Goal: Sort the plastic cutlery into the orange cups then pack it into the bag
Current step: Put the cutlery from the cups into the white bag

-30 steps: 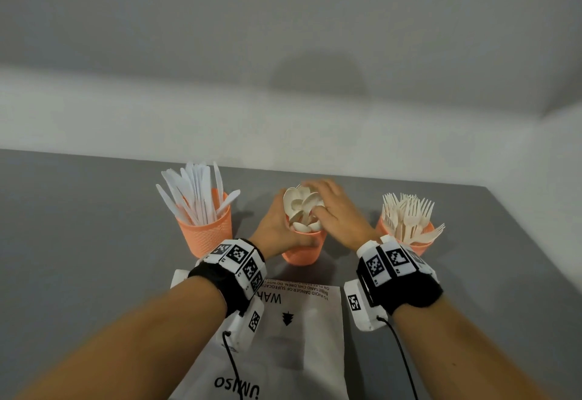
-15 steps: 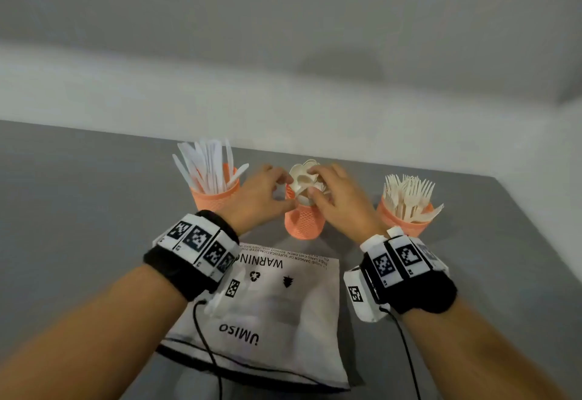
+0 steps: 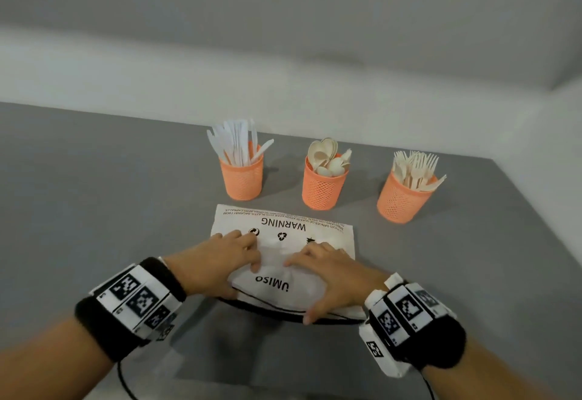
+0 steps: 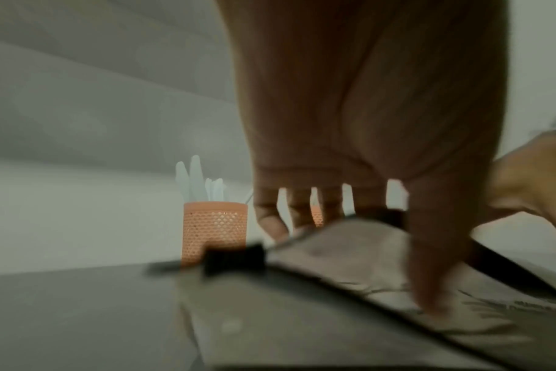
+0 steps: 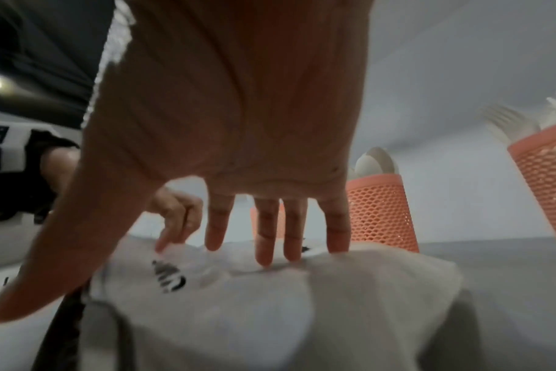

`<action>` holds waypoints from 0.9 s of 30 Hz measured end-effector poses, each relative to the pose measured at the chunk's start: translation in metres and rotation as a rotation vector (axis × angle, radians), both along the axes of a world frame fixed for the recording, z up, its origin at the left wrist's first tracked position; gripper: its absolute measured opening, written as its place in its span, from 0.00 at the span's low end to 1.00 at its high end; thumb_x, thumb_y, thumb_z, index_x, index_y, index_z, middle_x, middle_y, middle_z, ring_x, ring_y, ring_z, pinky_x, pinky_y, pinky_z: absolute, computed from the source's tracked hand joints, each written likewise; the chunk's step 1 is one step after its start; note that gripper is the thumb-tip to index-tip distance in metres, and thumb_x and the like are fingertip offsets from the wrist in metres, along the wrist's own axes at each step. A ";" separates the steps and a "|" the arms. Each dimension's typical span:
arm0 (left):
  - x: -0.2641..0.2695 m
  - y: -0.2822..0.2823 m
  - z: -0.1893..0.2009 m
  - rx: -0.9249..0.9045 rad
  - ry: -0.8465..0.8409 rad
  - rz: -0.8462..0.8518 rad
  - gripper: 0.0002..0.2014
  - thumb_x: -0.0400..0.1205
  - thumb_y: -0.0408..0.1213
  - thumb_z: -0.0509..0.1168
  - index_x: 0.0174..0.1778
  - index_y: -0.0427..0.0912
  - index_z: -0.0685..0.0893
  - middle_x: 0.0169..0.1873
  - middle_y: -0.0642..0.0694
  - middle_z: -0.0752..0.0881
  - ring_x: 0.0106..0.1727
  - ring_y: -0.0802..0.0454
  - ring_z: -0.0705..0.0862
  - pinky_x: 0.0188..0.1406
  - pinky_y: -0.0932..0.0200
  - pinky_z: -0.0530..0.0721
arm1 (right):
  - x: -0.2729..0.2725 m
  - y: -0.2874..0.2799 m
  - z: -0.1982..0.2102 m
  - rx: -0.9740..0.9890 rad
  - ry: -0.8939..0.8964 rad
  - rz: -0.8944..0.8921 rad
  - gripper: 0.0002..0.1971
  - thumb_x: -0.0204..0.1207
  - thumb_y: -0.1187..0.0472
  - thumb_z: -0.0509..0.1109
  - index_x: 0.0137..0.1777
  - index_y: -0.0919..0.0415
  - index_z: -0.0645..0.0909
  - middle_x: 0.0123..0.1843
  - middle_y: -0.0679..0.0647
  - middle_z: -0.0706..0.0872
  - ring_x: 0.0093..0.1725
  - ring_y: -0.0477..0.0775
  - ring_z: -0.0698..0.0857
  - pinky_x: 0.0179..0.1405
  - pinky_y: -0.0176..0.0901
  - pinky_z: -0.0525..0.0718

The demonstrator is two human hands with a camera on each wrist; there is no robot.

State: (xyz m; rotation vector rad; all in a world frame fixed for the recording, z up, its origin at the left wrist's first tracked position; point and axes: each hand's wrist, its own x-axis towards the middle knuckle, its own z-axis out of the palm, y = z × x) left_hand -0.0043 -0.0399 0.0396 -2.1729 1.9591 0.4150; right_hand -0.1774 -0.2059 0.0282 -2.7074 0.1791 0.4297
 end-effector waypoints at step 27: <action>-0.007 -0.058 -0.040 -0.072 -0.117 0.233 0.25 0.74 0.37 0.66 0.67 0.38 0.72 0.64 0.40 0.79 0.66 0.41 0.77 0.68 0.52 0.74 | 0.003 0.014 0.027 -0.120 -0.524 -0.479 0.14 0.82 0.61 0.57 0.63 0.57 0.80 0.55 0.57 0.88 0.53 0.61 0.84 0.48 0.50 0.81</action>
